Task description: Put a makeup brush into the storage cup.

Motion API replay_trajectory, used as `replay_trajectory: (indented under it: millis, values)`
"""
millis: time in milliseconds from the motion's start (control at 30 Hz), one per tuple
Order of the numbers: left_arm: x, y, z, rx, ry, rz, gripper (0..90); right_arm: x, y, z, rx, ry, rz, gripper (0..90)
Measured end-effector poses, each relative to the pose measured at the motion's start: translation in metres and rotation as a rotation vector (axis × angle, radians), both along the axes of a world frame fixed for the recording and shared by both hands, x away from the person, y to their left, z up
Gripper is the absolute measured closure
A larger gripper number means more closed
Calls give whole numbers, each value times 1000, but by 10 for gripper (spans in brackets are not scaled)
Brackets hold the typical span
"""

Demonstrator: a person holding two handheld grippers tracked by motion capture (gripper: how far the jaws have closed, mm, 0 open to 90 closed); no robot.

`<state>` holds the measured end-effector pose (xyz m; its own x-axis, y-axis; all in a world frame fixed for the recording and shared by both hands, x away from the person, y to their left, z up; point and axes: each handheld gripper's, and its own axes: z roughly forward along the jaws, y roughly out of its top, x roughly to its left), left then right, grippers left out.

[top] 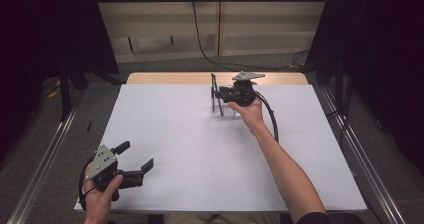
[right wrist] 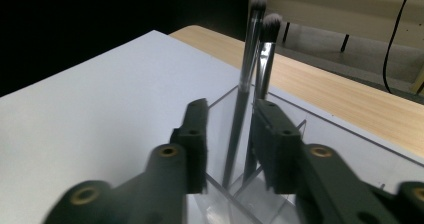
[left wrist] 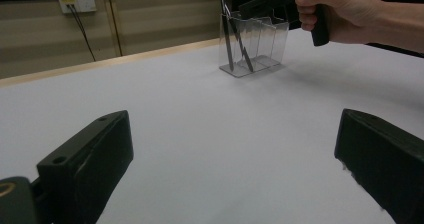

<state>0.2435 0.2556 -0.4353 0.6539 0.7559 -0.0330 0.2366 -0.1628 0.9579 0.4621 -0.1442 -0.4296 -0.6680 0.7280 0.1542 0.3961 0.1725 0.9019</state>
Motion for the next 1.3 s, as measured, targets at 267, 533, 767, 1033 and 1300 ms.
replay_trajectory:
  millis: [267,533,767,1033,1300]
  values:
    - [1,-1,0,0,0,0,23,-2,2,4,-2,-28,-5,373]
    - [4,-3,0,0,7,-2,23,-4,4,6,-10,-47,-26,165]
    - [4,-3,-2,8,17,3,23,-7,-2,11,19,-47,-57,53]
    - [5,-3,-1,-2,14,-3,23,-14,-13,12,21,-43,-95,3]
    - [3,-3,0,-11,5,-9,23,-27,-16,17,-19,-65,-120,31]
